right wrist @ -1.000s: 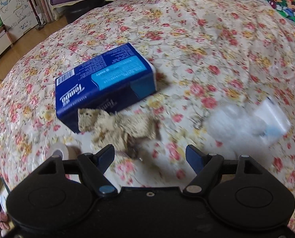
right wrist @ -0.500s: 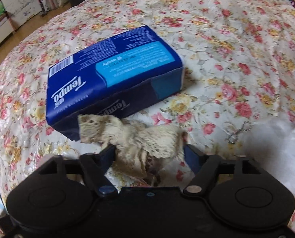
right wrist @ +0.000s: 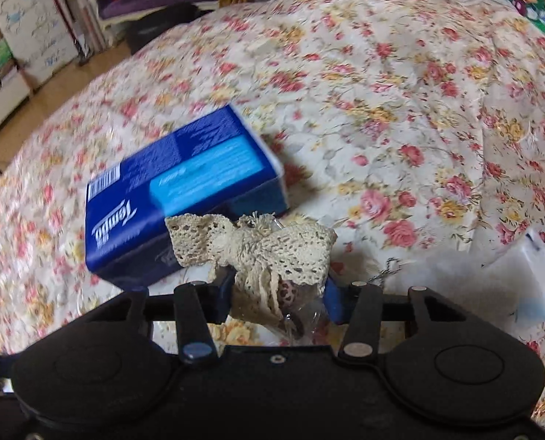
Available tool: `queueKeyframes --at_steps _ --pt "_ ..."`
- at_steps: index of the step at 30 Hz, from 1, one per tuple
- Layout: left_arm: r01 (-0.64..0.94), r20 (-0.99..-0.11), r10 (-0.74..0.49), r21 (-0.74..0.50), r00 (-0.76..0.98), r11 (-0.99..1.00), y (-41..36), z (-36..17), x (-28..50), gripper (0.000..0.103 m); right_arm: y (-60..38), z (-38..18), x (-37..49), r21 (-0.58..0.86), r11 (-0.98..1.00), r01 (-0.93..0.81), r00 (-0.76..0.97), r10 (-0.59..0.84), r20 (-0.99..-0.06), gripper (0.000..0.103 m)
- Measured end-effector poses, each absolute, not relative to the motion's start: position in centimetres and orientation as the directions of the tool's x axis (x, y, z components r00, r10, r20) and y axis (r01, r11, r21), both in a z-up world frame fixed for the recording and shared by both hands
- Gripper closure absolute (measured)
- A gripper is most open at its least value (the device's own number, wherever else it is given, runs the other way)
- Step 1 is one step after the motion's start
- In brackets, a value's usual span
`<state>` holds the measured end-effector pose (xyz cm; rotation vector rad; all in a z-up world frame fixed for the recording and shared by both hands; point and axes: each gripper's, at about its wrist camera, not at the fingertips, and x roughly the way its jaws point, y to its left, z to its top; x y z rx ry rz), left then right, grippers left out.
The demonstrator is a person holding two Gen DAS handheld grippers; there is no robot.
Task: Organize soft objects
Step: 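Grasp the lace ribbon with the right tool while the left tool nears the tape roll, then carry ribbon in right tool and tape roll in left tool into the gold tray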
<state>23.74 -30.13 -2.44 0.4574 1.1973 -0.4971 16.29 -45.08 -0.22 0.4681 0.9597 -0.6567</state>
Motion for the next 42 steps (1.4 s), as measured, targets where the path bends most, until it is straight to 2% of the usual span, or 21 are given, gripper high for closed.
queueKeyframes --at_steps 10,12,13,14,27,36,42 --pt "0.569 -0.963 -0.124 0.036 0.241 0.822 -31.2 -4.0 25.0 0.025 -45.7 -0.4 15.8 0.069 0.708 0.703 0.403 -0.316 -0.859 0.055" --pt "0.576 -0.964 -0.140 0.015 0.225 0.817 -31.3 -4.0 25.0 0.043 -45.7 -0.4 15.9 0.069 0.707 0.703 0.404 -0.318 -0.858 0.055" --pt "0.579 -0.965 -0.154 -0.003 0.212 0.816 -31.3 -4.0 25.0 0.048 -45.6 -0.4 15.9 0.069 0.707 0.704 0.403 -0.318 -0.858 0.055" --pt "0.579 -0.966 -0.170 -0.027 0.195 0.815 -31.3 -3.9 24.9 0.056 -45.6 -0.5 15.9 0.068 0.708 0.703 0.403 -0.317 -0.858 0.055" --pt "0.585 -0.945 -0.196 -0.006 0.262 0.811 -28.5 0.7 23.0 0.056 -44.6 0.4 15.6 0.066 0.720 0.691 0.418 -0.324 -0.849 0.055" --pt "0.550 -0.935 -0.199 -0.006 0.293 0.835 -20.4 3.7 21.8 0.056 -41.9 2.3 15.4 0.064 0.761 0.645 0.459 -0.319 -0.829 0.055" --pt "0.468 -0.936 -0.141 0.029 0.323 0.883 -13.2 4.0 21.5 0.056 -37.9 3.9 15.4 0.049 0.820 0.570 0.500 -0.299 -0.813 0.055"
